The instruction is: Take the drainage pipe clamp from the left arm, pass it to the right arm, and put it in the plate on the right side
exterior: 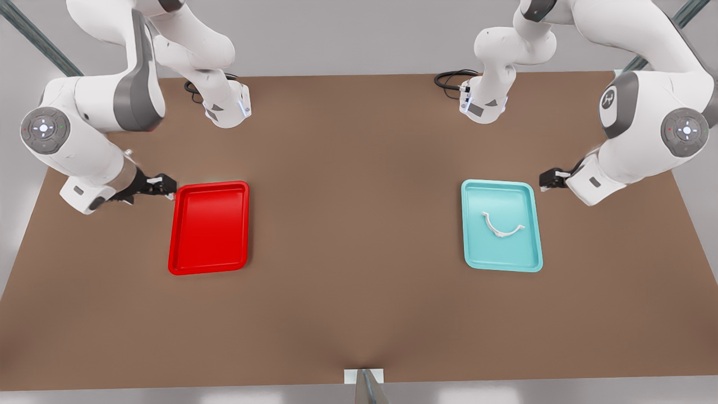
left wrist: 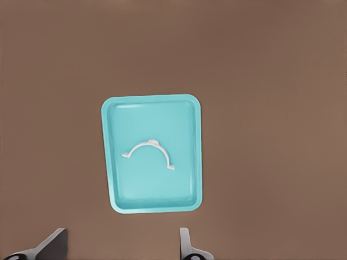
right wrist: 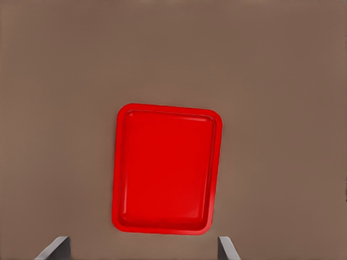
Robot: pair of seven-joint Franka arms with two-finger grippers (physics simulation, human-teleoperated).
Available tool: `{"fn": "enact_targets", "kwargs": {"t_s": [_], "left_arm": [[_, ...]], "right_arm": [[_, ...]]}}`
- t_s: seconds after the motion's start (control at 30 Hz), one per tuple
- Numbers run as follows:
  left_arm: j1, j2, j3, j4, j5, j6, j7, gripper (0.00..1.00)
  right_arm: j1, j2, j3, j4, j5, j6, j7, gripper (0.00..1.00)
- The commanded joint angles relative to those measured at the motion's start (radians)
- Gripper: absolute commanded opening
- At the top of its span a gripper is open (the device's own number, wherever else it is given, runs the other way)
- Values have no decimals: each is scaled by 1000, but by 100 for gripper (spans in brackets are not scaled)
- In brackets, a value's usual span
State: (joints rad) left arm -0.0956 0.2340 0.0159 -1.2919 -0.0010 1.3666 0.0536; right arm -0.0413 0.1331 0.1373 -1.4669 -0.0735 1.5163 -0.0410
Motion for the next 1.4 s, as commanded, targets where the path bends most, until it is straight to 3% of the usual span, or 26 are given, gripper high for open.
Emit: {"fn": "enact_targets", "kwargs": {"t_s": [0.0,0.1,0.27,0.4,0.57,0.6,0.77,0.93,1.37], "left_arm": [[0,1,-1,-9,4,103,61,100],[0,5,68,-163,0,267,-338,100],[-6,5,153,-478,0,764,-1636,100],[-6,11,167,-602,12,870,-2057,100],[-30,33,164,-727,76,924,-2502,93],[-33,38,164,-753,78,939,-2563,89],[-32,71,161,-816,59,951,-2635,91],[-32,108,157,-914,52,1092,-2634,92],[-35,197,121,-903,56,1197,-2603,92]], "right_arm": [[-2,-1,-1,5,7,48,90,100],[0,11,2,5,9,61,98,100],[0,23,7,5,8,65,96,100],[0,25,7,5,8,67,96,100],[-2,25,7,5,9,67,95,100],[-2,25,7,5,9,67,95,100],[-3,25,5,5,9,67,95,100],[-5,26,2,5,9,67,93,100],[-6,31,1,5,9,67,87,100]]}}
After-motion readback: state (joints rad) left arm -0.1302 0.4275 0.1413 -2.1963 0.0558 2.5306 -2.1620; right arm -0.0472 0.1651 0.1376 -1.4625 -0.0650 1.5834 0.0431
